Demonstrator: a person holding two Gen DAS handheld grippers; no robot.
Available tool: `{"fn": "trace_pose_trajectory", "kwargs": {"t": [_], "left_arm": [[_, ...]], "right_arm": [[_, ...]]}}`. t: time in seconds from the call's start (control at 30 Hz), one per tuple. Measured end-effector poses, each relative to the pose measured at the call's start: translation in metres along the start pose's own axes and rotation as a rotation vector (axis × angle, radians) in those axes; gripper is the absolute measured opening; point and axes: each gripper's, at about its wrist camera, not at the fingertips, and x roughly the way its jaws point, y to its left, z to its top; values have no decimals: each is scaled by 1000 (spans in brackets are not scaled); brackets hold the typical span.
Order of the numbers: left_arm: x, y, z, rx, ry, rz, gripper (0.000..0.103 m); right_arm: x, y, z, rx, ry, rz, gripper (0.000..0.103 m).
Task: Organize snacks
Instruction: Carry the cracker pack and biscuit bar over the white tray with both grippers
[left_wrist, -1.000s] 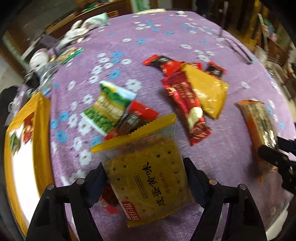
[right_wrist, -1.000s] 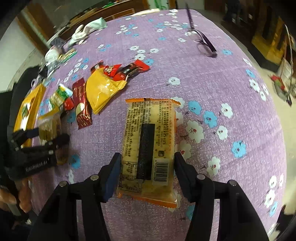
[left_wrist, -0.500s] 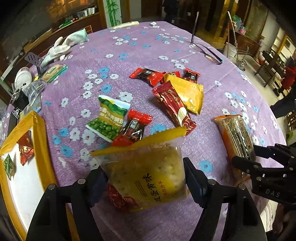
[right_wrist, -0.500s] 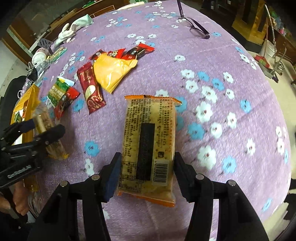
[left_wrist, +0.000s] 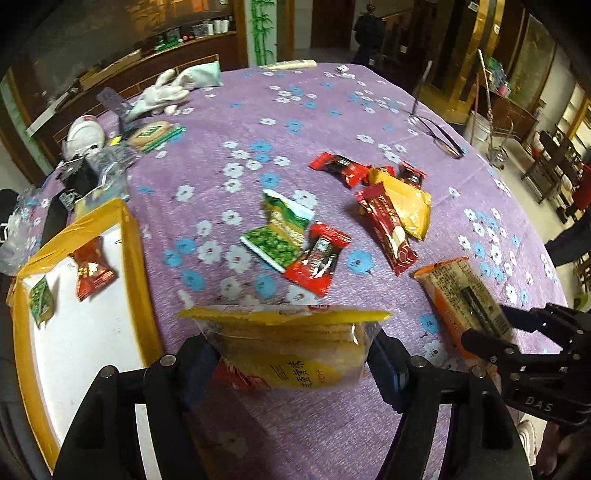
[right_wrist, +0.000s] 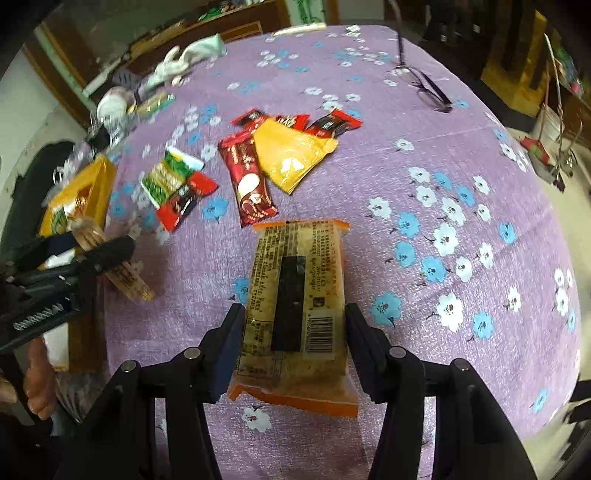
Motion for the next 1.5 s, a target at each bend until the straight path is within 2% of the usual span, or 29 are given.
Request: {"fn": "trace_pose_trajectory", "kwargs": {"t": [0.13, 0.3, 0.43, 0.53, 0.7, 0.97, 1.2, 1.43, 1.5], "left_arm": [[-8, 9, -4, -29, -16, 8, 74], [-15, 22, -10, -65, -21, 19, 72], [-14, 31, -14, -89, -4, 13, 72], [-12, 32, -15, -90, 2, 7, 72], [-6, 27, -14, -78, 8, 18, 72], [-10, 30, -3, -101, -7, -7, 72], [-25, 44, 1, -137, -34, -13, 72], [-50, 75, -2, -206, -90, 8, 72], [-57, 86, -6, -225, -107, 34, 72]], "right_arm": [[16, 0, 0, 12, 93, -4, 54], [24, 10, 8, -9, 111, -67, 60], [32, 19, 13, -43, 127, -113, 59], [33, 22, 15, -52, 118, -121, 55], [31, 17, 16, -41, 98, -99, 55], [0, 1, 13, 7, -14, 8, 55], [-12, 19, 18, -38, -73, 64, 55], [-15, 45, 24, -118, -70, 92, 55], [-15, 58, 27, -152, -64, 96, 55]]}}
